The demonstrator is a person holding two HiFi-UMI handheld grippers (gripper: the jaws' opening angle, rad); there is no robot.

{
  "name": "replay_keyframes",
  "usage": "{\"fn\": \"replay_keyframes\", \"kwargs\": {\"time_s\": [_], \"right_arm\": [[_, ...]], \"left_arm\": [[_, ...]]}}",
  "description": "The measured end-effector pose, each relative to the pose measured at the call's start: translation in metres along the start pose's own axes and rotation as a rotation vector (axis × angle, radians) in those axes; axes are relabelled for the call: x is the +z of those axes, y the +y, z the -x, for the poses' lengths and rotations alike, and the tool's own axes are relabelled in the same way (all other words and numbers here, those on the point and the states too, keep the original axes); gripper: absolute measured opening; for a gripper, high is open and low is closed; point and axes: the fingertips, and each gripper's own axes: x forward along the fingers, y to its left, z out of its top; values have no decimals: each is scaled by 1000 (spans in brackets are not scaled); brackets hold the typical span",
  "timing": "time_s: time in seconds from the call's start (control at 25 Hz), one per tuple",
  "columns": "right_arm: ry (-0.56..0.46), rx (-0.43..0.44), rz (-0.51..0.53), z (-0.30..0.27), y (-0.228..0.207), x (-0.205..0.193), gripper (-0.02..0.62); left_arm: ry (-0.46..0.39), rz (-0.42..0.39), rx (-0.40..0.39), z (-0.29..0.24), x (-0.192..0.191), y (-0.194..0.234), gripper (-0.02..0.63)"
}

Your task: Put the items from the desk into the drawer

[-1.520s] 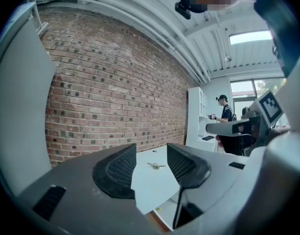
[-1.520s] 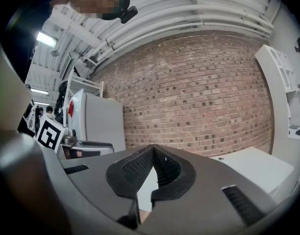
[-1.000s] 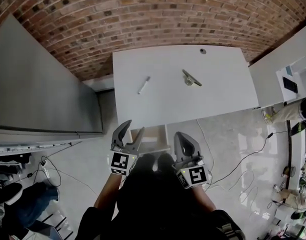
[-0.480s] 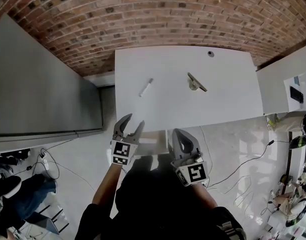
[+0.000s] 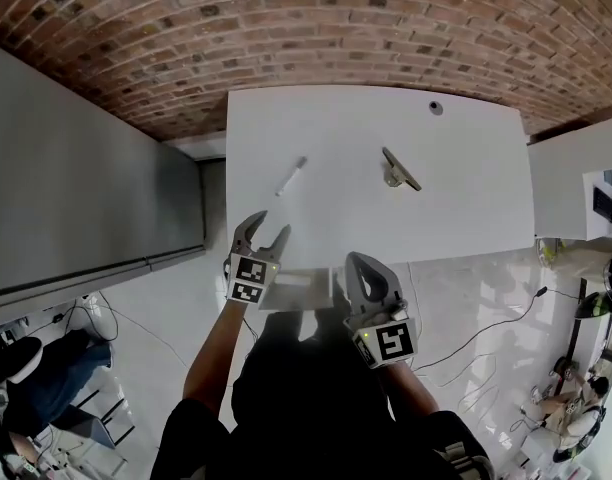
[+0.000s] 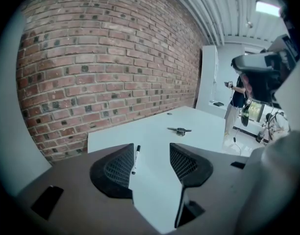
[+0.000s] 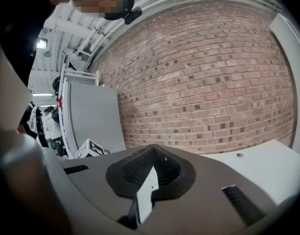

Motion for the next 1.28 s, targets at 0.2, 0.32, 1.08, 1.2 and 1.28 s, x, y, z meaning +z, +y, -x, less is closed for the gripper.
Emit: {"fn": "replay_keyframes", "kwargs": {"time_s": [0.2,0.32,1.08,1.2,1.28], "right_arm": [[16,7,17,-24,-17,-6,-3],[32,6,9,-36,-23,-9,-3],[105,0,-40,-67,-46,-38,-2],[123,-10,-60,-65,-50,-42,-3],[133,-14,-65,-64,-52,-45,-3]], "left_arm": [[55,-3,-4,-35,-21,12,210],[98,4,-16,-54,-37,19,210],[313,64,-26,-146,-111,49,210],[337,87,-12,-156,-120,56,210],[352,98,-1,-161,-126,61,209]]}}
